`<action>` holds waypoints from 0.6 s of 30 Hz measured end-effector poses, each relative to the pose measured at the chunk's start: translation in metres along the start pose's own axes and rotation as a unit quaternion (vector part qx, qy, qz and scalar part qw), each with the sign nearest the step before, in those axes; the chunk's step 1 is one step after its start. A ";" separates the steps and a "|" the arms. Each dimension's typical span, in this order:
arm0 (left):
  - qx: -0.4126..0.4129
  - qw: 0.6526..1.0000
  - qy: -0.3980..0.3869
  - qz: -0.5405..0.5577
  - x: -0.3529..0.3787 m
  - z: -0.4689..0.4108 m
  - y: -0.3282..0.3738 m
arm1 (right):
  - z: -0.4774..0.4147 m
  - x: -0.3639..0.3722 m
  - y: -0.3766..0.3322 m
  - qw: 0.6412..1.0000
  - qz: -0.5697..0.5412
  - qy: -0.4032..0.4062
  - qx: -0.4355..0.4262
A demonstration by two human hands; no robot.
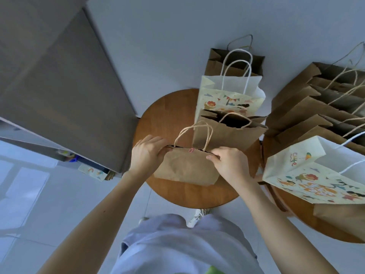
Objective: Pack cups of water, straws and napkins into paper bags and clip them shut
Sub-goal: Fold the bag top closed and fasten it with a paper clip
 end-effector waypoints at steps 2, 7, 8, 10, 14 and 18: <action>-0.014 1.000 -0.003 0.008 -0.014 0.002 -0.024 | -0.006 0.007 -0.026 1.000 -0.002 0.010 0.001; -0.015 1.000 0.014 0.011 -0.047 -0.001 -0.077 | -0.026 0.022 -0.081 1.000 0.000 0.019 0.011; -0.010 1.000 0.019 0.011 -0.054 -0.005 -0.085 | -0.033 0.025 -0.090 1.000 0.000 0.023 0.010; -0.003 1.000 0.027 0.008 -0.063 -0.016 -0.099 | -0.046 0.029 -0.103 1.000 0.007 0.016 0.010; -0.015 1.000 0.024 0.003 -0.067 -0.040 -0.118 | -0.076 0.029 -0.116 0.999 0.037 0.001 -0.004; -0.085 0.996 -0.011 0.004 -0.057 -0.071 -0.134 | -0.114 0.027 -0.114 0.998 0.063 -0.013 -0.005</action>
Point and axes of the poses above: each hand's wrist, its own z-axis away from the middle knuckle, its own x-axis out of the palm, y = z × x, the point moved 7 cm from there along -z, towards the middle knuckle, and after that the axes turned 4 degrees about -z, right-handed, at the moved point
